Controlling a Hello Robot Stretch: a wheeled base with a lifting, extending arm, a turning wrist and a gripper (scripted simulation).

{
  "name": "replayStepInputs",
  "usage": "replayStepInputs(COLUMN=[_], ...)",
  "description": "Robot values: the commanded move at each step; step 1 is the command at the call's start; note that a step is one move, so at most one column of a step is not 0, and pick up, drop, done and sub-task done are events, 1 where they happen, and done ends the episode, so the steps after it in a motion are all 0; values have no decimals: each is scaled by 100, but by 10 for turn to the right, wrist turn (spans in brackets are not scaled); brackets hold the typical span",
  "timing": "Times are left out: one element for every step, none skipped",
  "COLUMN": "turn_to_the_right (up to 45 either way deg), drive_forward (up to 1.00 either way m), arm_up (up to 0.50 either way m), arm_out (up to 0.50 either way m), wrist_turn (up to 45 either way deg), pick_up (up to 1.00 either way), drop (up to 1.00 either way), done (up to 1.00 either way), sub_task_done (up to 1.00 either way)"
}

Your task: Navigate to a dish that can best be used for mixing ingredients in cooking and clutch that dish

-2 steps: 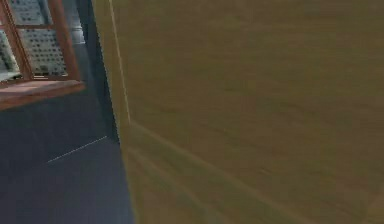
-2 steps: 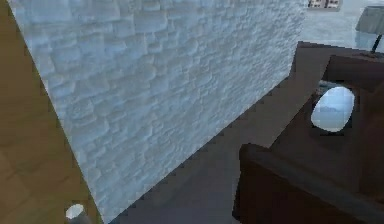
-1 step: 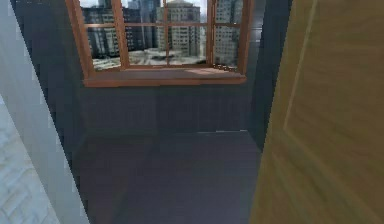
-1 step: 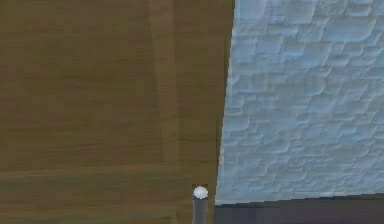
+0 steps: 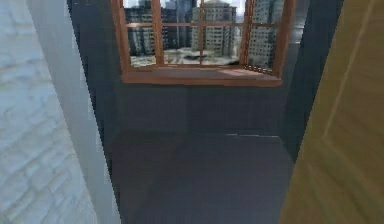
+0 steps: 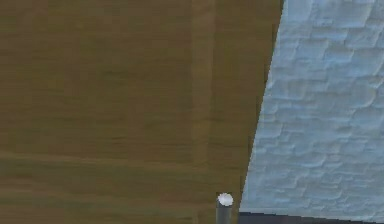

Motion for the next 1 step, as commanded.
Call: replayStepInputs(turn_to_the_right=[0], drive_forward=[95], arm_up=[0], arm_out=[0], wrist_turn=[0], pick_up=[0], drop=[0], done=[0], sub_task_done=[0])
